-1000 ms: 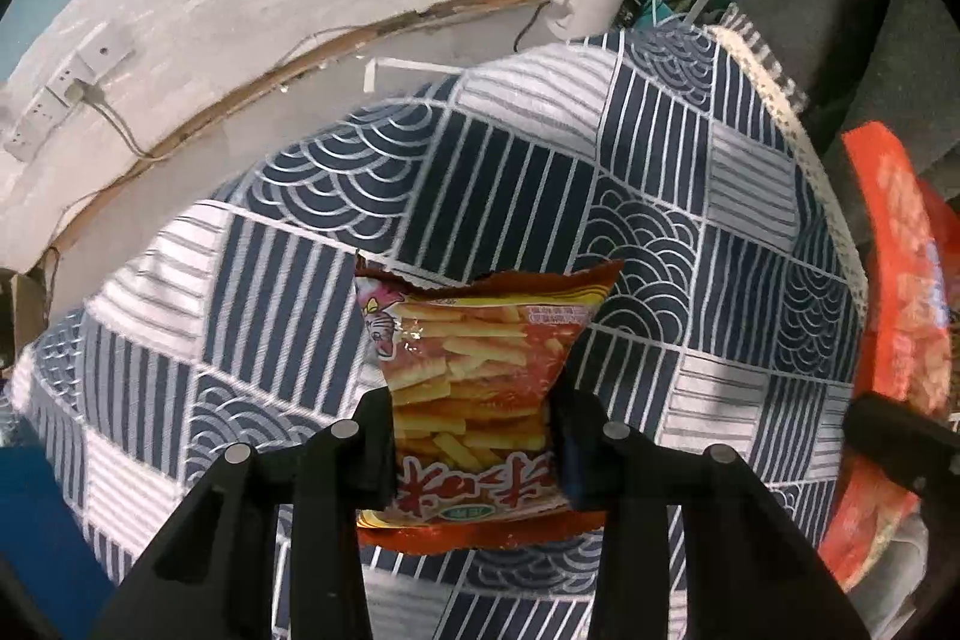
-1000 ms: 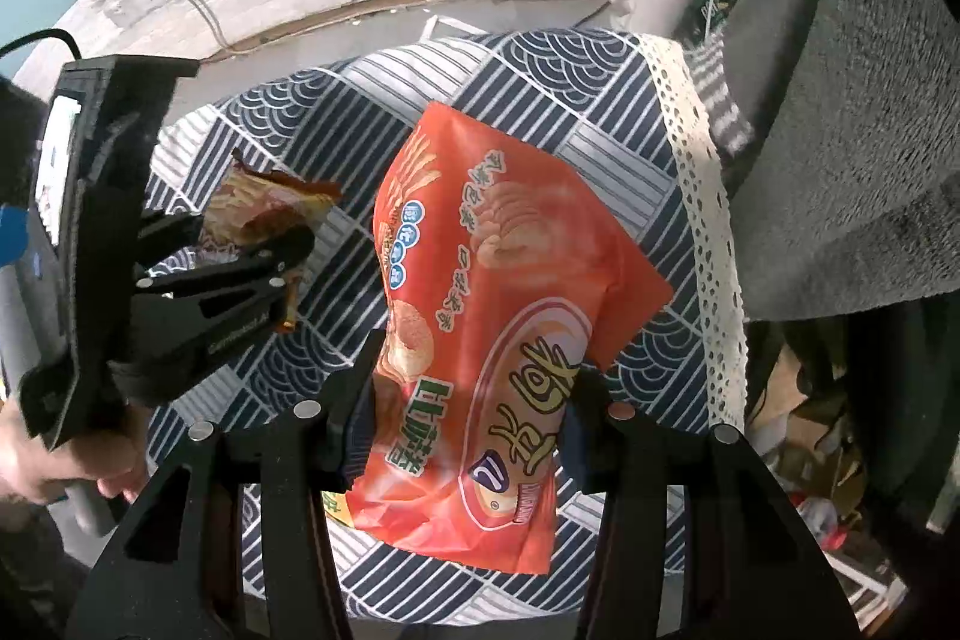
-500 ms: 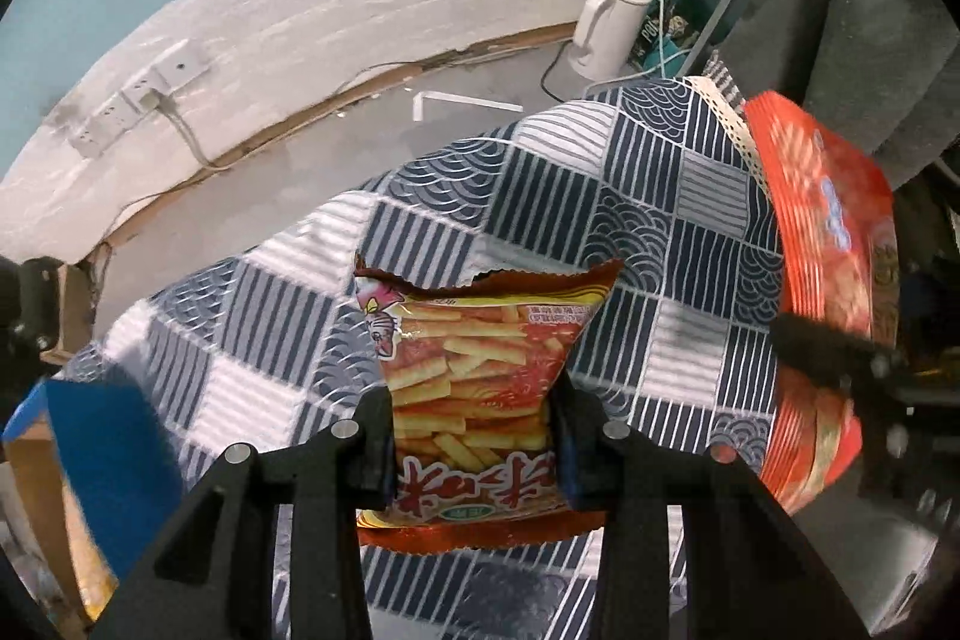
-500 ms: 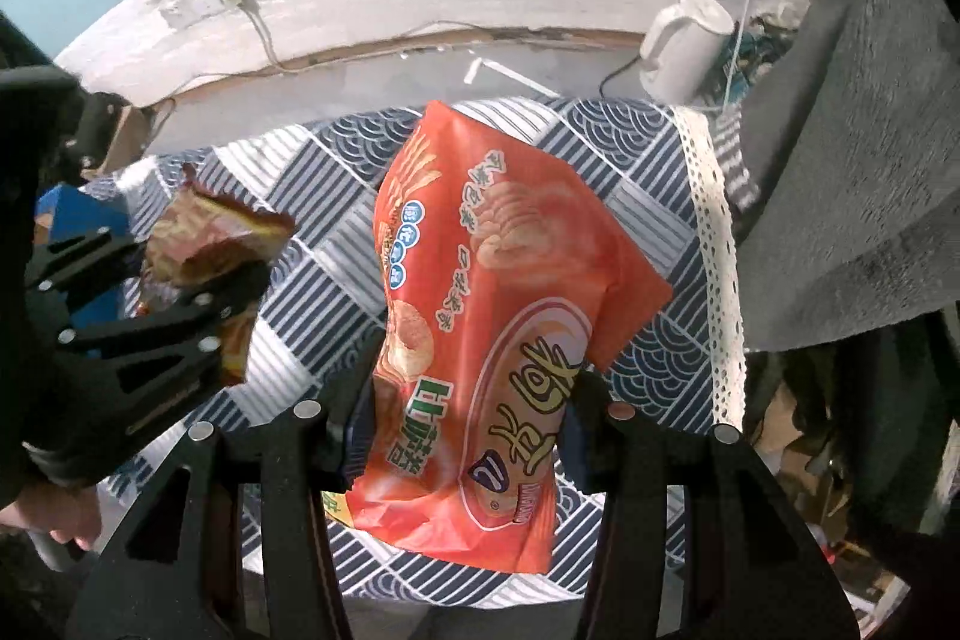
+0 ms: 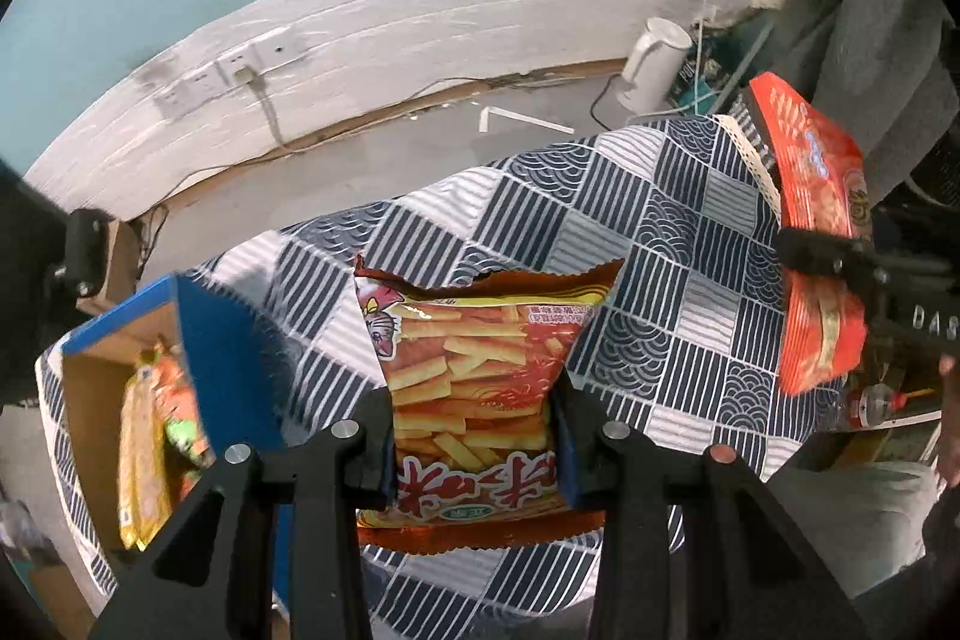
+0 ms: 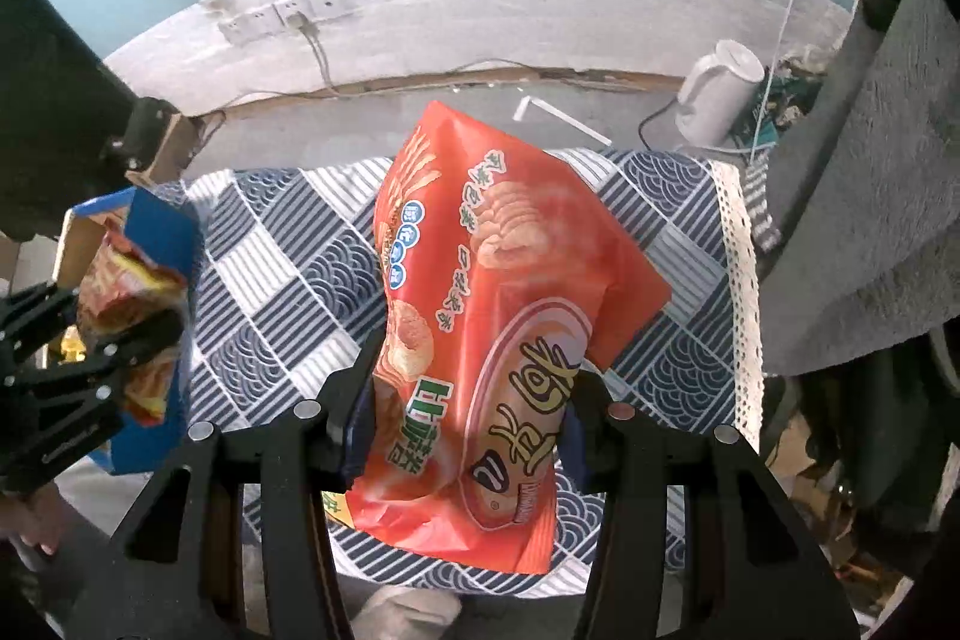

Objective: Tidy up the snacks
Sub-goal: 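Carry both held chip bags over the cardboard box, then release the small chip bag into the box with the left gripper while the right releases the large bag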

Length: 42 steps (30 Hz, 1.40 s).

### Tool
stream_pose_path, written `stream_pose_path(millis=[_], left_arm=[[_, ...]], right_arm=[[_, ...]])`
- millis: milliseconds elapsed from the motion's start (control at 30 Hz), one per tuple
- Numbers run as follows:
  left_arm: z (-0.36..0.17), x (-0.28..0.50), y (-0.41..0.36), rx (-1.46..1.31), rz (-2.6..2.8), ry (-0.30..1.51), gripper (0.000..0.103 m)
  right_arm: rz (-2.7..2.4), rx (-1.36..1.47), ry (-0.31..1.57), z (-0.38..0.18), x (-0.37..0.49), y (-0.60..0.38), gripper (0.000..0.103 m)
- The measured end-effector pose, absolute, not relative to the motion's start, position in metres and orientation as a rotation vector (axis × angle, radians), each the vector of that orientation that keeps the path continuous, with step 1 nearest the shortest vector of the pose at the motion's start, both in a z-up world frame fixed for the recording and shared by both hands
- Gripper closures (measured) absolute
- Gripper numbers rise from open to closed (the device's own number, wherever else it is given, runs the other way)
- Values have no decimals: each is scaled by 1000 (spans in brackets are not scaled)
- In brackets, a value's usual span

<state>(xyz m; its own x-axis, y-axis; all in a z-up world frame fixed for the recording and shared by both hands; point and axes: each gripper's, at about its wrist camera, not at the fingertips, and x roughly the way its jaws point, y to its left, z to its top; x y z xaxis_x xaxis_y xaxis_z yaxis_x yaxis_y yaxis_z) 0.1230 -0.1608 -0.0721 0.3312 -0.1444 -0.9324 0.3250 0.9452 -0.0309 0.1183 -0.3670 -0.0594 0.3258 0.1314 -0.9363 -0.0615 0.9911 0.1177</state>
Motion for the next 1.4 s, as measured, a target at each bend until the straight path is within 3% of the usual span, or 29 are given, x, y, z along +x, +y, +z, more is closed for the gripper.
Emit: stream_pose_path(millis=[633,1133,1400], left_arm=[[-30,80,-18,4,-159,1121,64],[-58,53,115,-113,52,1171,64],[-74,49,143,-154,104,1197,63]], right_arm=[[281,-63,1174,-23,115,-262,54],[493,-137,1220,-29,119,-125,54],[574,-169,1273,-44,123,-57,54]])
